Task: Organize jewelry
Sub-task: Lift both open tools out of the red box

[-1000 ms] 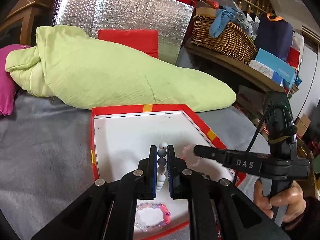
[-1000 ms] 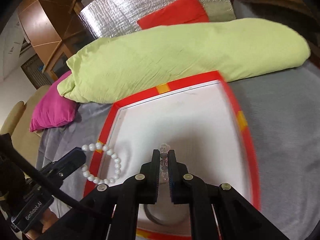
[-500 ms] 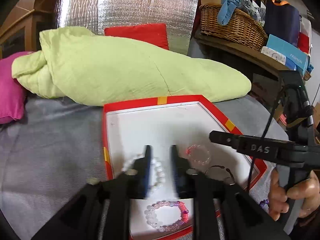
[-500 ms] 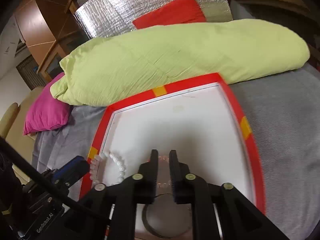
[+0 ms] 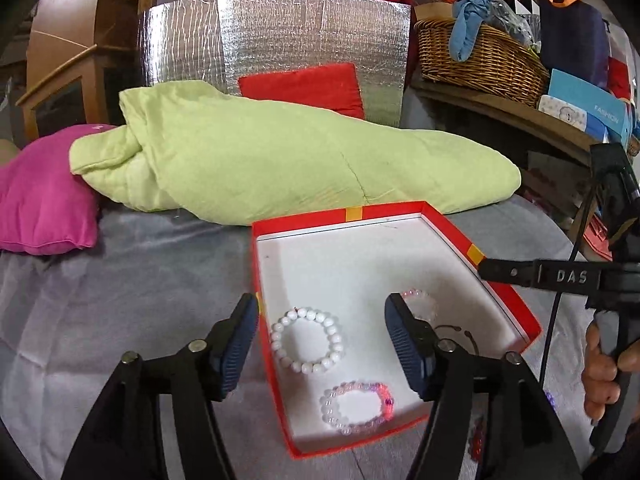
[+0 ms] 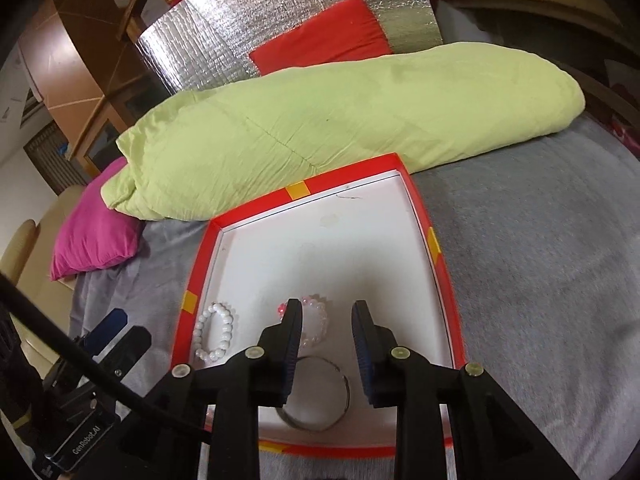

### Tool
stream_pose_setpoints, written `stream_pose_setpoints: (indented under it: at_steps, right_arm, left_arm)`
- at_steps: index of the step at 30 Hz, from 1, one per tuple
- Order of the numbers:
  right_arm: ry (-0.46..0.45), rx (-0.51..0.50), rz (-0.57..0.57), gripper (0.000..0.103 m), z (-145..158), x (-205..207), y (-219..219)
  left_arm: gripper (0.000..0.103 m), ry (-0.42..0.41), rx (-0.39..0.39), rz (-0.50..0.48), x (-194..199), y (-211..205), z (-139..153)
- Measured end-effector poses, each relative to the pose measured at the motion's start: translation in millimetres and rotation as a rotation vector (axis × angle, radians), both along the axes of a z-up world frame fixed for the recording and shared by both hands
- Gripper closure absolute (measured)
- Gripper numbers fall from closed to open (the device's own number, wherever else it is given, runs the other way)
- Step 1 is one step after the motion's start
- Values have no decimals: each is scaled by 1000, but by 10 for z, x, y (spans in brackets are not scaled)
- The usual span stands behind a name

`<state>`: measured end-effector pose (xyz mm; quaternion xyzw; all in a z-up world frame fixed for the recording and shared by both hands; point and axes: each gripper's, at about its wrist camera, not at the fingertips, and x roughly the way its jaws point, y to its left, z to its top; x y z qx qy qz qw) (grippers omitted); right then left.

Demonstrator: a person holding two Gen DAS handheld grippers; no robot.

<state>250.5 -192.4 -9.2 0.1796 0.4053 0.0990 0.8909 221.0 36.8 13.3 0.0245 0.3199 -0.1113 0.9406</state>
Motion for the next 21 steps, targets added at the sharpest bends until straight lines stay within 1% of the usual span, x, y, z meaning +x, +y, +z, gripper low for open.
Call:
stream_pose_setpoints:
  at_steps: [1, 3, 7, 10, 15, 21]
  right_arm:
    - [-2, 3, -4, 60, 19, -43, -19]
    - [-10, 15, -14, 45, 54, -140, -65]
    - [-15, 25, -6, 45, 112, -298, -115]
    - [-16, 20, -12, 45, 129, -473, -189]
    - [23, 34, -30, 45, 72, -753, -370]
    - [101, 24, -40, 45, -90, -1020, -549]
  left_arm:
    - [33, 4, 4, 4, -40, 13, 8]
    - [33, 11, 15, 14, -117, 32, 9]
    - [33, 28, 58, 39, -285, 45, 4]
    - [33, 25, 60, 46, -431, 75, -3]
    - [32, 29, 88, 48, -688, 101, -30]
    - [32, 106, 69, 51, -949, 133, -187]
